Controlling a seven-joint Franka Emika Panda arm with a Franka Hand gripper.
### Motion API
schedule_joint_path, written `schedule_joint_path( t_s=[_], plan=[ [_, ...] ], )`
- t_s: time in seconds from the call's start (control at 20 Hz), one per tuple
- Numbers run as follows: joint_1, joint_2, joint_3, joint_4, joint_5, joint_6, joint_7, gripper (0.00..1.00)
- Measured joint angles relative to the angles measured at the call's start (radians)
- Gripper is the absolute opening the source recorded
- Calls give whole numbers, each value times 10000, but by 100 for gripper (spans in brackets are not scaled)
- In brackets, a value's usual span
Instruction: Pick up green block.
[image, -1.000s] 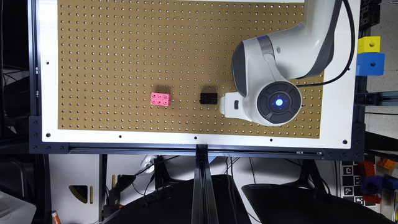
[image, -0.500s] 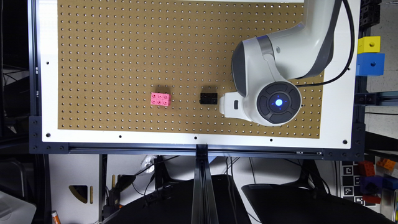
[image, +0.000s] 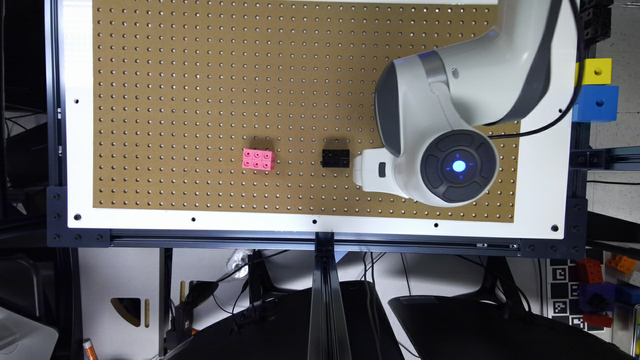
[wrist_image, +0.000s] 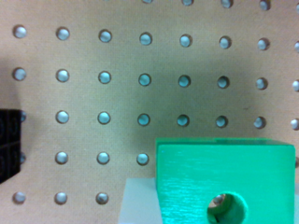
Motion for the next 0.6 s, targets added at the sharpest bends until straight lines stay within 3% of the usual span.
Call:
schedule_joint_path(
  t_s=[0.15, 0.6],
  plan=[
    [0, -234, 0, 3, 0, -211, 0, 0],
    [1, -1457, 1, 0, 0, -1422, 1, 0]
  ],
)
